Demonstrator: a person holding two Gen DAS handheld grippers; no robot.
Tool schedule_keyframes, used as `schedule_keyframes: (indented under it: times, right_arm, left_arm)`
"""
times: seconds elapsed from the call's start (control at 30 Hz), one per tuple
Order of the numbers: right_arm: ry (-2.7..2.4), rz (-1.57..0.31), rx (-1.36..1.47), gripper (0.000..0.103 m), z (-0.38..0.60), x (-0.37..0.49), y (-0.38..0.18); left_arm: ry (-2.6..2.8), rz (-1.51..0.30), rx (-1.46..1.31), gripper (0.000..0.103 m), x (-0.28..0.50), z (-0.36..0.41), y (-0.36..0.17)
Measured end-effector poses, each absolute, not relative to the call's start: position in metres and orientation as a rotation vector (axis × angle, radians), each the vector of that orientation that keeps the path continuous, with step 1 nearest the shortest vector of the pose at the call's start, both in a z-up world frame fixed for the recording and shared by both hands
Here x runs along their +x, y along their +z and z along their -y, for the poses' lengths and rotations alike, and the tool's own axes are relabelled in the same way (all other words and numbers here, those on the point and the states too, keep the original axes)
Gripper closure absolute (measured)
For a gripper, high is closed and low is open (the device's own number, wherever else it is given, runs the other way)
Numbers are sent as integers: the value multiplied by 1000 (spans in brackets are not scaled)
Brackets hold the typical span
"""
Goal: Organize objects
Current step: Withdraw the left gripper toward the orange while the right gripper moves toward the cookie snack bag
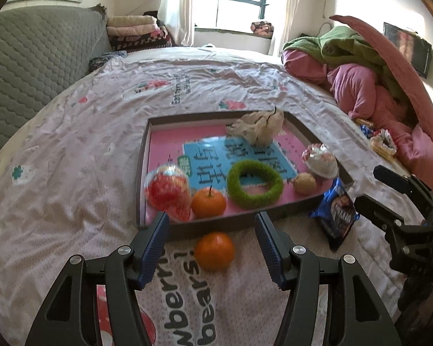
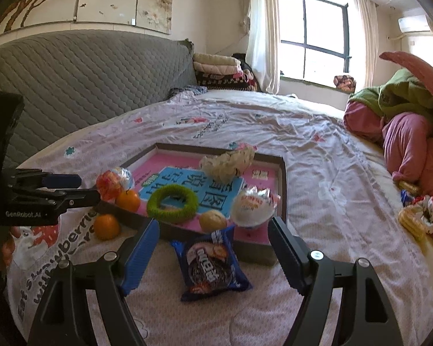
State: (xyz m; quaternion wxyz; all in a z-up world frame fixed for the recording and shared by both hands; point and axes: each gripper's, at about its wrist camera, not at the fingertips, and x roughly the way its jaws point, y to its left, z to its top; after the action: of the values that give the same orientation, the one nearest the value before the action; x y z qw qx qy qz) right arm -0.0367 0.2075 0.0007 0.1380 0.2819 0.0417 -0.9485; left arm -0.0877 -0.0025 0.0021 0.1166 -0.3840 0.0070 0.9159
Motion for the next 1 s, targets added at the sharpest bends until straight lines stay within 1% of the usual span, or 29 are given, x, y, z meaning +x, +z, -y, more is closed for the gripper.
schedule_keyframes:
  times: [0.33,0.8,1.0]
  right_arm:
    - [-2709,-137,919,26,-204,-39,-21]
    - [-2663,-130,996,26,-204,-49,-37]
    - [-2638,-159,1027,26,-200,-53,-44]
  left_arm:
    - [2669,-31,-1193,40,-84,4,-18]
    - [2622,-29,-1272,40,-90,2,-38]
    - [2610,-44,-1288,40,-92,0,-46]
